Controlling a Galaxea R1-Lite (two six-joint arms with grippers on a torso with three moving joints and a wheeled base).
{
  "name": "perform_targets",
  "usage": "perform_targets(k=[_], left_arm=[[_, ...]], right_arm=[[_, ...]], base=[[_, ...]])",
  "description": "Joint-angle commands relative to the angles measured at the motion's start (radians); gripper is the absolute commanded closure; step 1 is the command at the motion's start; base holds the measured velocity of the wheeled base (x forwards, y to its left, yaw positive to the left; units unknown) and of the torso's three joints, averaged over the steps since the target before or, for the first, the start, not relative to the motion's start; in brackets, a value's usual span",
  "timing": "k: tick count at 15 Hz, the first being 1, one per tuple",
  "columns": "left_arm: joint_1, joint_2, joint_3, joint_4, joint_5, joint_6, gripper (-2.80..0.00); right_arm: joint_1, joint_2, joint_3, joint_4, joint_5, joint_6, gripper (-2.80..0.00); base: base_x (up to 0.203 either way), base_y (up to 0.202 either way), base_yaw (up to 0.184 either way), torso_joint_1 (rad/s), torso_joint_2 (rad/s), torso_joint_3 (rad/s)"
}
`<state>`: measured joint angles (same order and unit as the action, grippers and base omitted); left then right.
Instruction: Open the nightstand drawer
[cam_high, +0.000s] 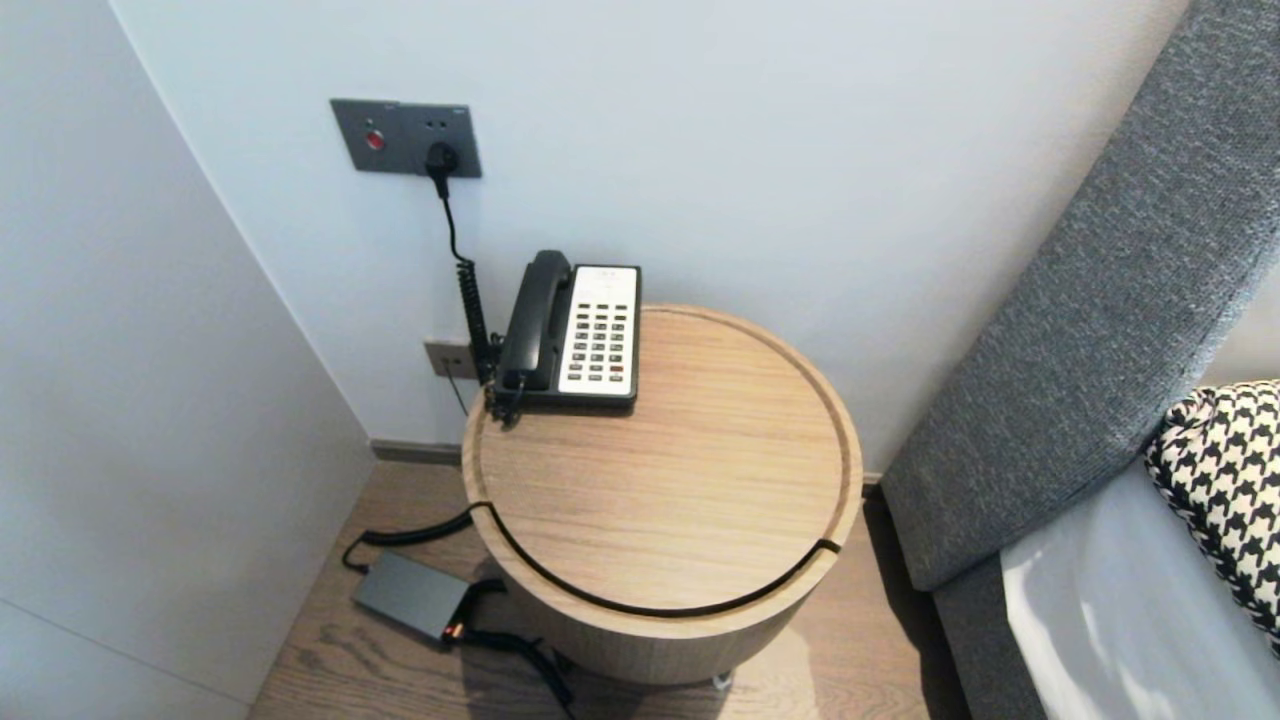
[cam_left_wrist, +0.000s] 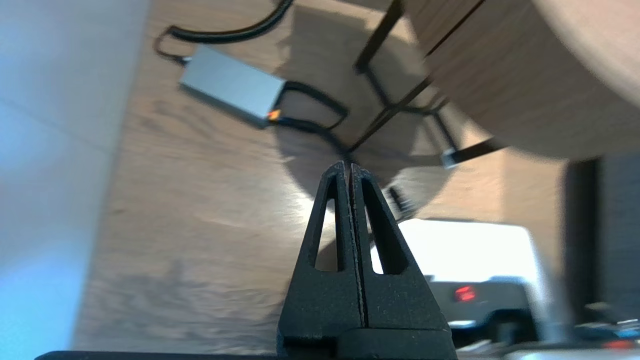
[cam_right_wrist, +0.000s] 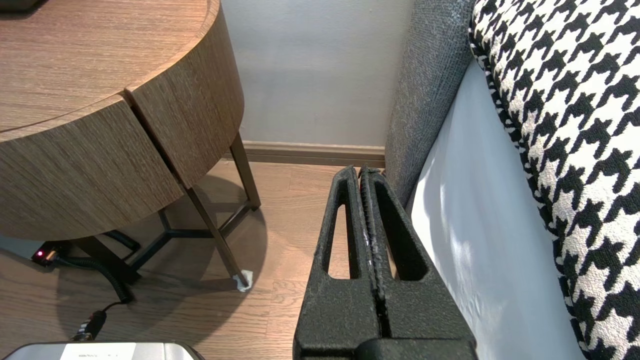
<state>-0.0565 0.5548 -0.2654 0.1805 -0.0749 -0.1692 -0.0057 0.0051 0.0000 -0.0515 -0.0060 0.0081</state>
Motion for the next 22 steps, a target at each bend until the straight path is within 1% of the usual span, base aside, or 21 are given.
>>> perform_targets(k=[1, 4, 9, 11, 13, 15, 16, 17, 21, 22], left_arm=[[0.038, -0.149, 0.062, 0.027, -0.005, 0.031, 0.0], [0.049, -0.24, 0.121, 0.042, 0.002, 0.069, 0.0], [0.045, -0.312, 0.13, 0.027, 0.003, 0.071, 0.0], [0.039, -0.34, 0.135, 0.012, -0.016, 0.07, 0.0], [0.04, -0.356, 0.15, -0.025, -0.028, 0.069, 0.0], [0.042, -0.373, 0.195, -0.101, -0.026, 0.074, 0.0], [0.045, -0.376, 0.232, -0.181, -0.018, 0.084, 0.0], [0.048, -0.381, 0.255, -0.228, 0.016, 0.09, 0.0], [0.056, -0.47, 0.26, -0.241, 0.02, 0.091, 0.0], [0.056, -0.492, 0.266, -0.26, 0.019, 0.091, 0.0]], right_arm=[[0.0, 0.0, 0.025, -0.001, 0.0, 0.0, 0.0], [0.0, 0.001, 0.025, -0.001, 0.0, 0.001, 0.0], [0.0, -0.001, 0.025, -0.001, 0.0, 0.0, 0.0], [0.0, 0.001, 0.025, -0.001, 0.0, 0.001, 0.0], [0.0, 0.001, 0.025, -0.001, 0.0, 0.001, 0.0], [0.0, -0.001, 0.025, -0.001, 0.0, 0.0, 0.0], [0.0, -0.001, 0.026, -0.001, 0.0, 0.0, 0.0], [0.0, 0.001, 0.026, -0.001, 0.0, 0.0, 0.0], [0.0, 0.001, 0.025, -0.001, 0.0, 0.0, 0.0], [0.0, -0.001, 0.025, -0.001, 0.0, 0.0, 0.0]], base=[[0.0, 0.0, 0.0, 0.0, 0.0, 0.0], [0.0, 0.0, 0.0, 0.0, 0.0, 0.0], [0.0, 0.0, 0.0, 0.0, 0.0, 0.0], [0.0, 0.0, 0.0, 0.0, 0.0, 0.0], [0.0, 0.0, 0.0, 0.0, 0.0, 0.0], [0.0, 0.0, 0.0, 0.0, 0.0, 0.0], [0.0, 0.0, 0.0, 0.0, 0.0, 0.0], [0.0, 0.0, 0.0, 0.0, 0.0, 0.0], [0.0, 0.0, 0.0, 0.0, 0.0, 0.0], [0.0, 0.0, 0.0, 0.0, 0.0, 0.0]])
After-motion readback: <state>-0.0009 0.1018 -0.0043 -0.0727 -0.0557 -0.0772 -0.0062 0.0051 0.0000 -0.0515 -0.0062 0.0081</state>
